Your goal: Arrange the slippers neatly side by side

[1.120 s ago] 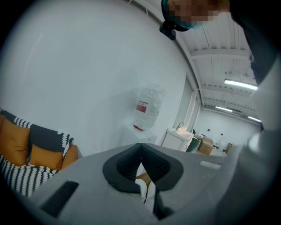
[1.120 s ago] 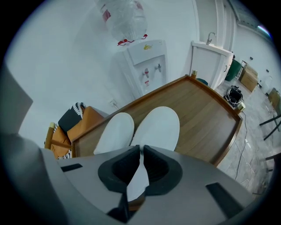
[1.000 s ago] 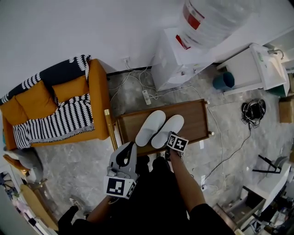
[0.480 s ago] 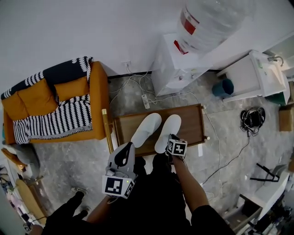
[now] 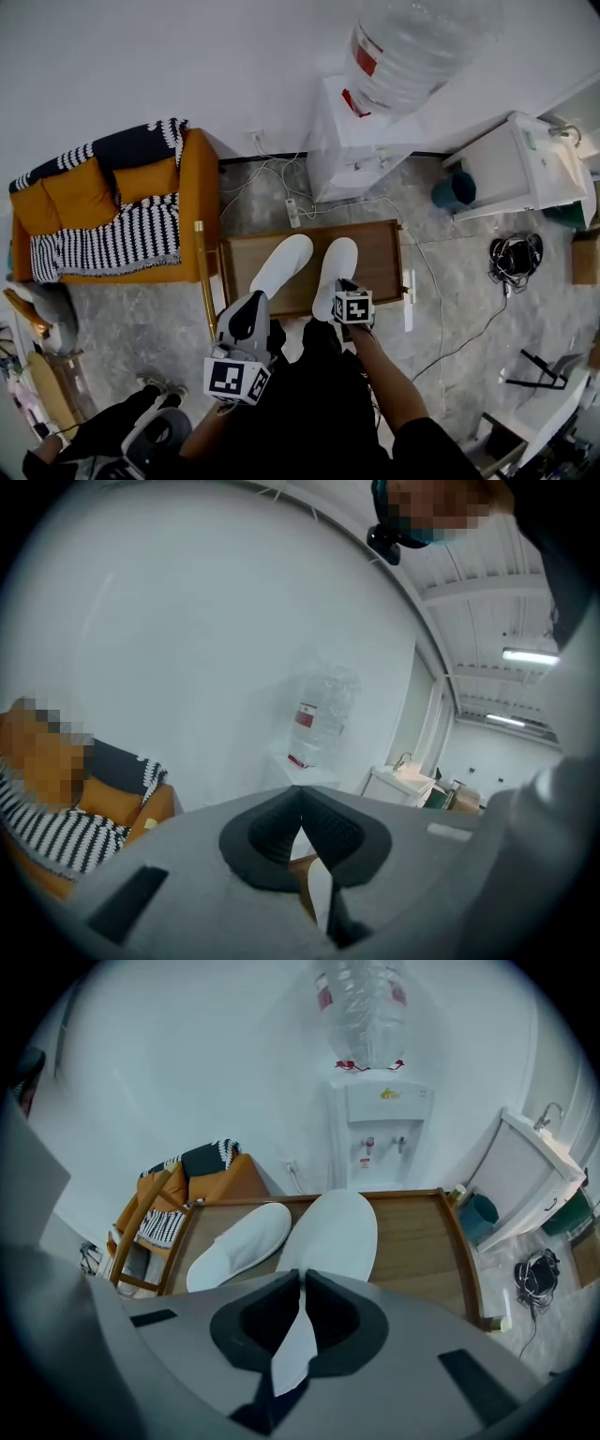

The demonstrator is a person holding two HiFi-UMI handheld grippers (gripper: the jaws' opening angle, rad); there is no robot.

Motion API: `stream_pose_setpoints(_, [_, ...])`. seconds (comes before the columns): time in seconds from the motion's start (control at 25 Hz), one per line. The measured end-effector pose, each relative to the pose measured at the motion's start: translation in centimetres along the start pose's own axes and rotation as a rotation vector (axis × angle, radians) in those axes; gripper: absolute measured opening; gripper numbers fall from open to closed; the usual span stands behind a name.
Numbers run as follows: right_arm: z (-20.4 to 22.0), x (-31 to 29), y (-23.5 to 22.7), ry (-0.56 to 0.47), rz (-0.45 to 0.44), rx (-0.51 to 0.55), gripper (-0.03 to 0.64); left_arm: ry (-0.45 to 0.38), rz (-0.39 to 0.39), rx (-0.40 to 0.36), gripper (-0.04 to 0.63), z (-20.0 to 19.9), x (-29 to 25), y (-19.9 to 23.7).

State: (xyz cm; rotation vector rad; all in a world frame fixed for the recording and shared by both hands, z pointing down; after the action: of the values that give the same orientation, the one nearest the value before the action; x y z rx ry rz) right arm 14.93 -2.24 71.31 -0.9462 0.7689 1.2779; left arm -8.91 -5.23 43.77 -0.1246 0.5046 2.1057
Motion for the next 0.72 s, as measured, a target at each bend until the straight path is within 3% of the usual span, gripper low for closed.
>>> stream_pose_setpoints(0.52, [-0.9, 1.3, -4.0, 0.044, -0.079, 0.221, 0.026, -0.014, -0.077, -0.011, 0.012, 0.3, -2.3, -4.4])
stream_pose_setpoints(0.72, [-0.8, 0.6, -5.9, 0.062, -0.080, 0.261, 0.026, -0.022, -0.103, -0.014, 0.012, 0.5, -2.7, -5.6])
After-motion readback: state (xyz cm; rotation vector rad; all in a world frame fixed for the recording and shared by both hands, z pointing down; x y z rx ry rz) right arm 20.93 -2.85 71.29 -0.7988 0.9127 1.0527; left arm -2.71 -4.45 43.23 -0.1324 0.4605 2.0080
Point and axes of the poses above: the fingertips, and each gripper's own axes: x backward along the fingers, y to its left, z out of its underside, the point moved 4 cm from there along x, backward along the fingers
